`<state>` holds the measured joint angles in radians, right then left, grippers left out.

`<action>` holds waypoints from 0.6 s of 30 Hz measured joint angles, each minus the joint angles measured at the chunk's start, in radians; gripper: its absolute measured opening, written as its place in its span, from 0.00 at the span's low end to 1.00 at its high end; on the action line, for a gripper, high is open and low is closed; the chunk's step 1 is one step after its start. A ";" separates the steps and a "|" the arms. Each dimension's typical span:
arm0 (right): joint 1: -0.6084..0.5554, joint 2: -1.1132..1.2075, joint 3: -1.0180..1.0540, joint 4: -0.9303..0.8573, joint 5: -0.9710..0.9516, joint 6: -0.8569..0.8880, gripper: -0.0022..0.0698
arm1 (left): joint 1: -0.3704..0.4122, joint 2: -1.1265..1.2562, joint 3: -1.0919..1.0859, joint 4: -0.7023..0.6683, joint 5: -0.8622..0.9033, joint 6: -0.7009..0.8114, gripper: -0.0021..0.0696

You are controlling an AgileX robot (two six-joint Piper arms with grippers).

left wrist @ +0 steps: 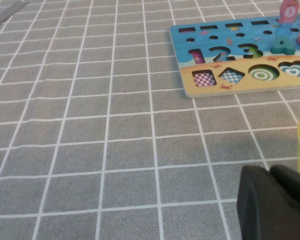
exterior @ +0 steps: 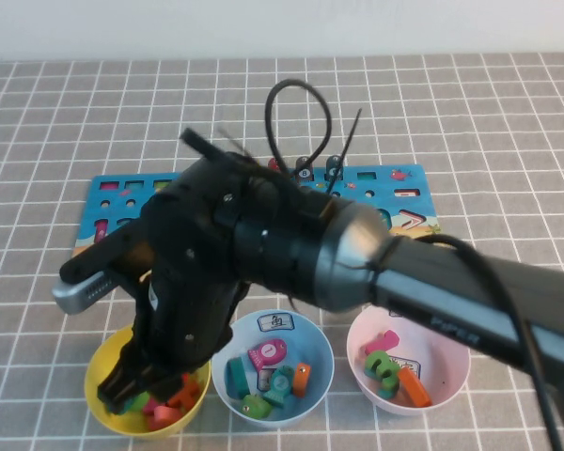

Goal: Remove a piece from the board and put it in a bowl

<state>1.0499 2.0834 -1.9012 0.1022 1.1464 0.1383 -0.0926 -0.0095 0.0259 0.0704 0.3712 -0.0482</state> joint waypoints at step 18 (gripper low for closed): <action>0.004 0.076 -0.051 -0.064 -0.021 0.197 0.42 | 0.000 0.000 0.000 0.000 0.000 0.000 0.03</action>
<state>1.0537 2.1590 -1.9526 0.0379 1.1249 0.3354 -0.0926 -0.0095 0.0259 0.0704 0.3712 -0.0482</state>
